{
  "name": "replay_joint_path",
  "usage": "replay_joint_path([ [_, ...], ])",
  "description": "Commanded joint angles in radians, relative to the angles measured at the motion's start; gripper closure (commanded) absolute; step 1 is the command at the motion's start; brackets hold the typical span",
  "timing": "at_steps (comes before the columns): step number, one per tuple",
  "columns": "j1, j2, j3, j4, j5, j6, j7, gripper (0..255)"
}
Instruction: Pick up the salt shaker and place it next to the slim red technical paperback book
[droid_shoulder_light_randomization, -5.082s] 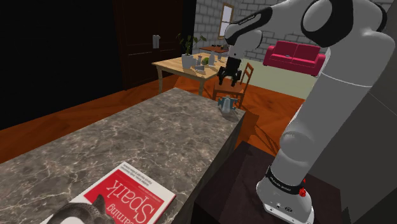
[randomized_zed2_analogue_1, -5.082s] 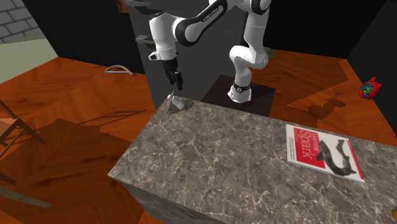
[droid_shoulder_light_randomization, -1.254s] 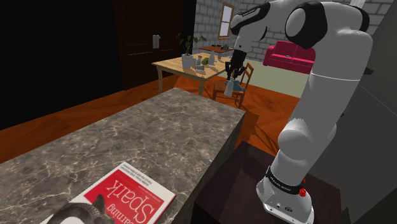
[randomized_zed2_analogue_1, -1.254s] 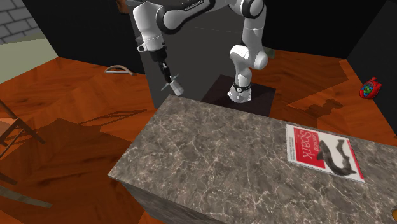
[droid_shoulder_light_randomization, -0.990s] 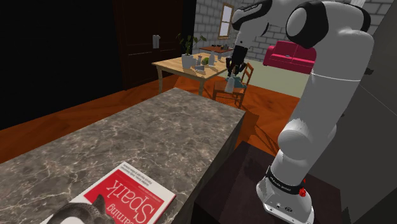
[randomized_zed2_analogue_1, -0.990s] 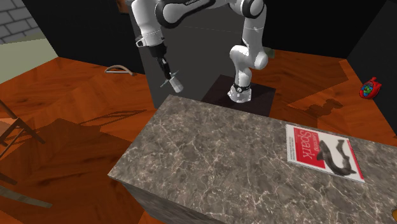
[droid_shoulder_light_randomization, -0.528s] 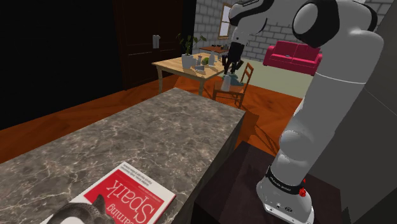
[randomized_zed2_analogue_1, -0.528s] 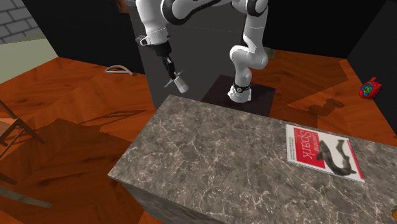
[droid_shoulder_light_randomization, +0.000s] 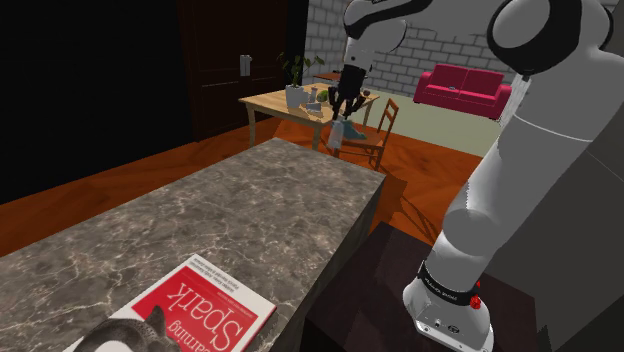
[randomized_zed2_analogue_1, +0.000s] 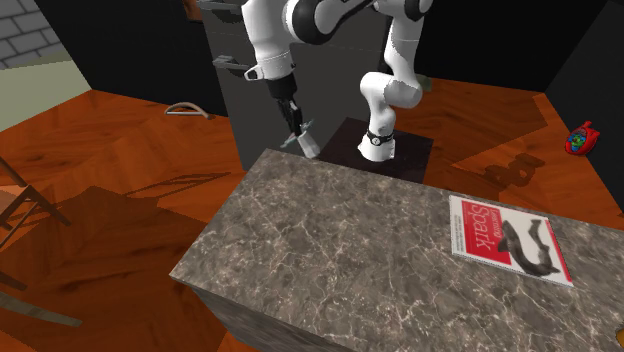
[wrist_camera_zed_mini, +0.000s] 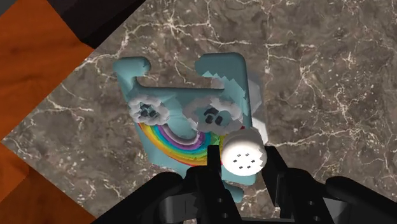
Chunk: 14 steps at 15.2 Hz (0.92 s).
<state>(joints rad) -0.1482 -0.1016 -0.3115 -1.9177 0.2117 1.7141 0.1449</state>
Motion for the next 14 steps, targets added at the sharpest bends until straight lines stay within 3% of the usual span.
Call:
replay_joint_path([
  [1, 0.022, -0.035, 0.029, -0.043, -0.001, 0.022, 0.051, 255],
  [14, 0.160, -0.073, 0.220, -0.106, 0.043, 0.122, 0.353, 255],
])
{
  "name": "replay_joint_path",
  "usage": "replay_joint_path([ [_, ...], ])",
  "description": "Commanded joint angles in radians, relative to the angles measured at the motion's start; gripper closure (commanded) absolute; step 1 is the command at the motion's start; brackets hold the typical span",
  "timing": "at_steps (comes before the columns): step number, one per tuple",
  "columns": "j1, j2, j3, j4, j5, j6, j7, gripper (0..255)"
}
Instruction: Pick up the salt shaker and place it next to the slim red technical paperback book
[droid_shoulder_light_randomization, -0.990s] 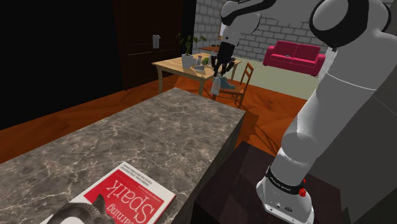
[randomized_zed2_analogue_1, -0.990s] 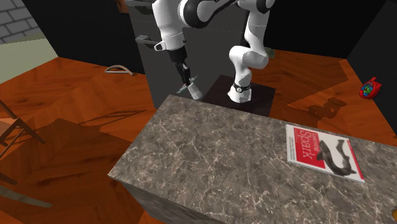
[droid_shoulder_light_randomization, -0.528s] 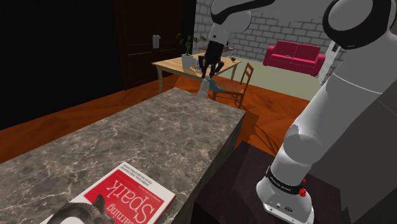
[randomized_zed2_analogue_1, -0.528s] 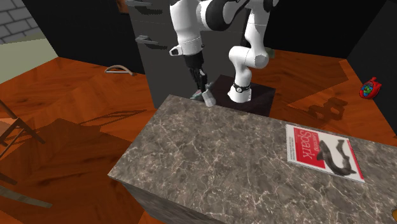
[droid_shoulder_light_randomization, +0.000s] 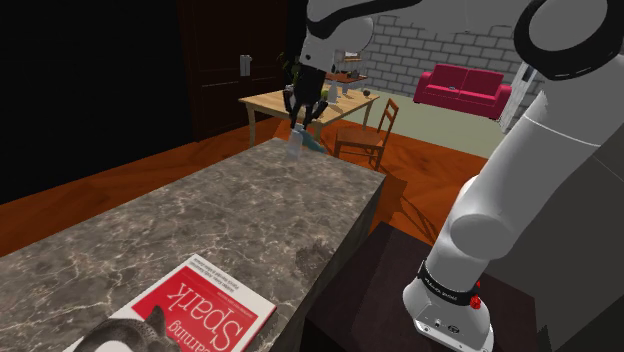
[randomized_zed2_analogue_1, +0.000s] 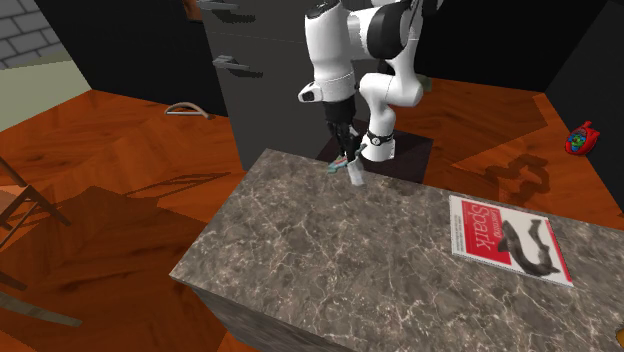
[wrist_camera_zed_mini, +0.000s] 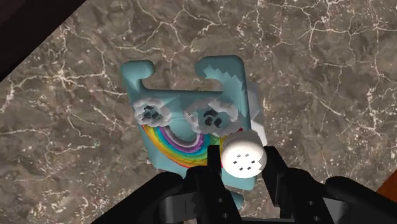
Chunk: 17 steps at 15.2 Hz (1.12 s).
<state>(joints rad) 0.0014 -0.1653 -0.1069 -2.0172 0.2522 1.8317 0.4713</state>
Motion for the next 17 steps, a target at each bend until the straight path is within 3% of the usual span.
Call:
replay_joint_path([
  [1, 0.022, -0.005, 0.029, -0.003, 0.006, 0.012, 0.049, 255],
  [9, 0.106, 0.065, 0.139, 0.063, 0.022, 0.063, 0.230, 255],
  [17, 0.191, 0.194, 0.233, 0.206, 0.003, 0.095, 0.413, 255],
])
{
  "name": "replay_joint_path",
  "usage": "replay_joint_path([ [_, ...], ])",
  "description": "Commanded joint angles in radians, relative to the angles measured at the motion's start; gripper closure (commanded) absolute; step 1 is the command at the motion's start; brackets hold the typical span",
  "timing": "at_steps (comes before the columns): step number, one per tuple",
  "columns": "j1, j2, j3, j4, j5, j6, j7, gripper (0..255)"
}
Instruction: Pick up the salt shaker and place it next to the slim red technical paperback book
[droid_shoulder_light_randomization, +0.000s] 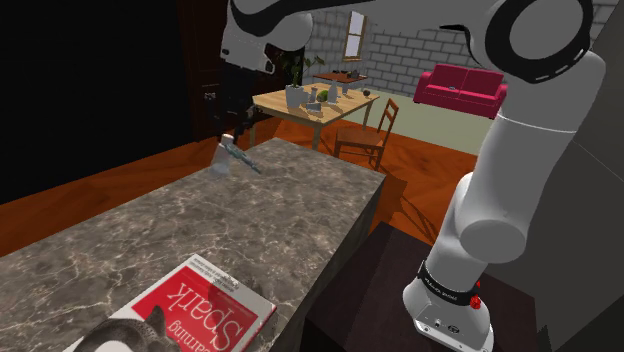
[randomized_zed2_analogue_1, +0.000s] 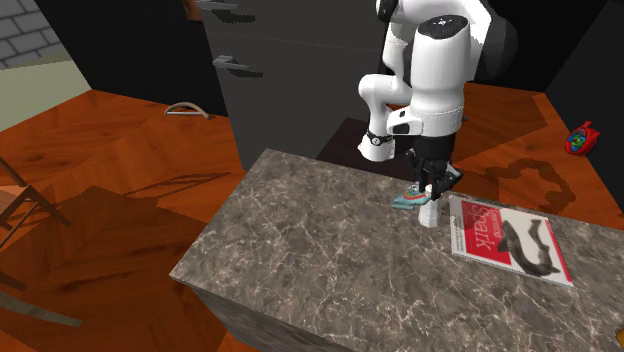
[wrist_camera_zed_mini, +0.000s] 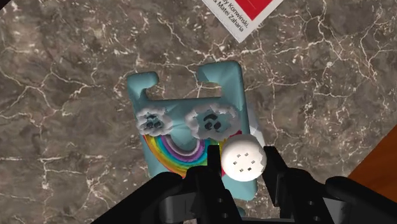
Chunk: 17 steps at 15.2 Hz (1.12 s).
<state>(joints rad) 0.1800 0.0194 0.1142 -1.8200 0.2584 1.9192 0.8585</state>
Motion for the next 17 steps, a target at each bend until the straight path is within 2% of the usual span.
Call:
replay_joint_path([
  [1, 0.024, 0.030, 0.022, 0.033, -0.008, 0.010, 0.049, 255],
  [10, 0.139, 0.255, 0.093, 0.317, -0.086, -0.009, 0.255, 255],
  [14, 0.204, 0.387, 0.109, 0.502, -0.132, -0.049, 0.341, 255],
  [15, 0.231, 0.443, 0.113, 0.586, -0.150, -0.072, 0.372, 255],
  [17, 0.230, 0.440, 0.111, 0.554, -0.147, -0.044, 0.366, 255],
])
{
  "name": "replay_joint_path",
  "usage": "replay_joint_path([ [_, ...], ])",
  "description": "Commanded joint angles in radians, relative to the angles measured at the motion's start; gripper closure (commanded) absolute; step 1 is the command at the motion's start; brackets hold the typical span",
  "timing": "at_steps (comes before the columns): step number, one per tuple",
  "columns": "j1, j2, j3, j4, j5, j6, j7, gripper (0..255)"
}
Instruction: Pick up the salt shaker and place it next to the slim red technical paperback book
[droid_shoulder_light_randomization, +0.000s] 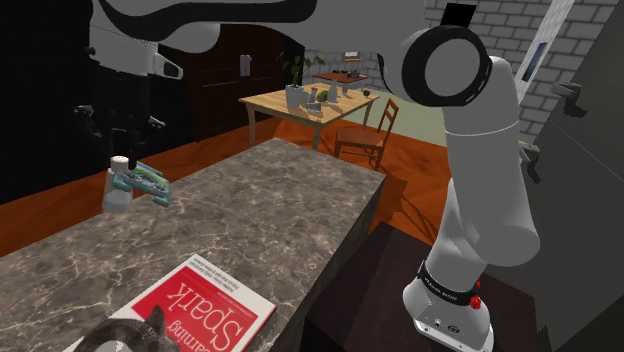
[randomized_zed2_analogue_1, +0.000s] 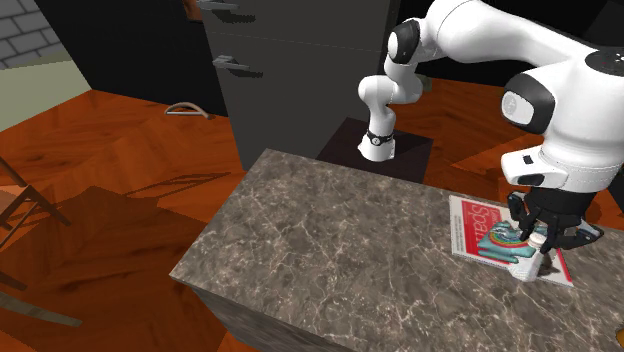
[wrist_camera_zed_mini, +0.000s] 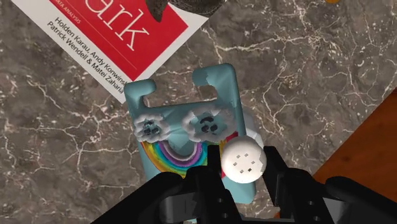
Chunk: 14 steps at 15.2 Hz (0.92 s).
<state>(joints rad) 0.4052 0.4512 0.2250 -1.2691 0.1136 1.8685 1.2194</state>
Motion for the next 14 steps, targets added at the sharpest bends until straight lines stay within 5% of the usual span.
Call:
replay_joint_path([
  [1, 0.005, 0.006, 0.000, -0.013, -0.002, 0.021, 0.003, 255],
  [14, 0.000, 0.016, 0.000, -0.172, 0.006, 0.188, -0.025, 255],
])
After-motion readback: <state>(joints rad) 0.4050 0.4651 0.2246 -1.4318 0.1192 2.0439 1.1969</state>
